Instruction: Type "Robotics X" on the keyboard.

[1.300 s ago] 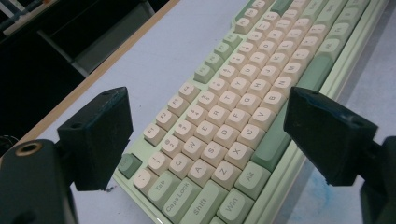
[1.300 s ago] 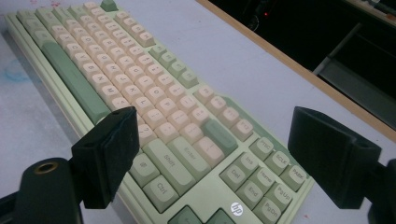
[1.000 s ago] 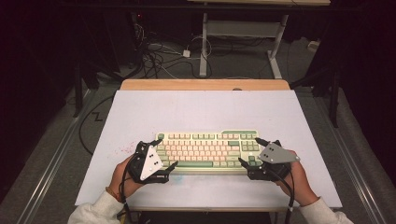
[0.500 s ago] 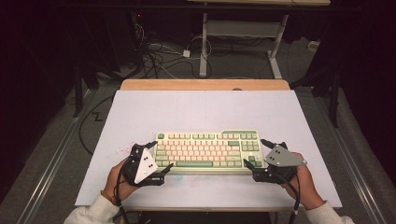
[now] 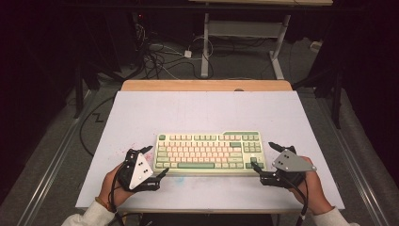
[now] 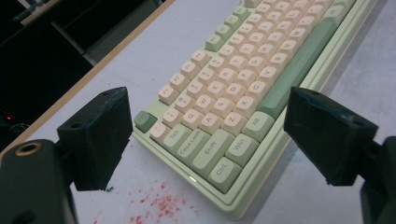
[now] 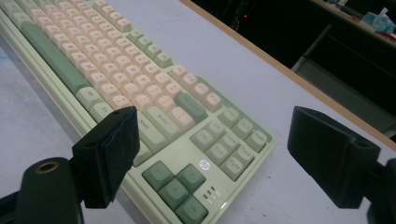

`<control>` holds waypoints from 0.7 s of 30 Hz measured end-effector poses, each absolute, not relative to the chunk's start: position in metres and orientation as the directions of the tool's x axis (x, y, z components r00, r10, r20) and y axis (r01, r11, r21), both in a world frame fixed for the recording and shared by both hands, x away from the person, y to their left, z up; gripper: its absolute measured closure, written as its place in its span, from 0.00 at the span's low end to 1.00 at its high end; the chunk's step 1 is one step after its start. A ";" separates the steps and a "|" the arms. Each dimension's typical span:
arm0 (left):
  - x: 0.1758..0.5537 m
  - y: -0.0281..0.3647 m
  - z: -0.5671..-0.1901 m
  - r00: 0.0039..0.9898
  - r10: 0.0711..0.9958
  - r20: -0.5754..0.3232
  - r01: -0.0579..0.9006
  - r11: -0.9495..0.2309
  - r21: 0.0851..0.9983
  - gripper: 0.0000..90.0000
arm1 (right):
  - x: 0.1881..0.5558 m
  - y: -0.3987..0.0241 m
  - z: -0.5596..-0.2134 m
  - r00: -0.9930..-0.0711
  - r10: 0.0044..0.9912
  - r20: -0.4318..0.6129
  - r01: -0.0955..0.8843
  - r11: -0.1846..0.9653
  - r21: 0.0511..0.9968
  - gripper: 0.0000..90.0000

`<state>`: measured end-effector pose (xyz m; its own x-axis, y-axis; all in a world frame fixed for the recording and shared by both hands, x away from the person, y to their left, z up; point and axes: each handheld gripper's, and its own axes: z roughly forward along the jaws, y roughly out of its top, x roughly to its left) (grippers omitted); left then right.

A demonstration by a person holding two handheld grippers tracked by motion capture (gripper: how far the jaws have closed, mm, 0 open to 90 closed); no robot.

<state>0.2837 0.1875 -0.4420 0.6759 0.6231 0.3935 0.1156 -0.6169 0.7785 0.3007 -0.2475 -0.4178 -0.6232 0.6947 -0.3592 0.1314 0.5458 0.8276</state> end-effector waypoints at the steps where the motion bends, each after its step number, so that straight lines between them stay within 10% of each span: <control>1: 0.283 0.188 -0.443 0.675 0.624 0.393 0.116 -0.617 0.779 0.17 | 0.300 -0.248 -0.418 -0.619 0.698 -0.361 0.132 0.545 0.828 0.19; 21: 0.280 0.210 -0.454 0.636 0.672 0.378 0.167 -0.598 0.784 0.17 | 0.292 -0.269 -0.428 -0.569 0.732 -0.375 0.147 0.539 0.829 0.18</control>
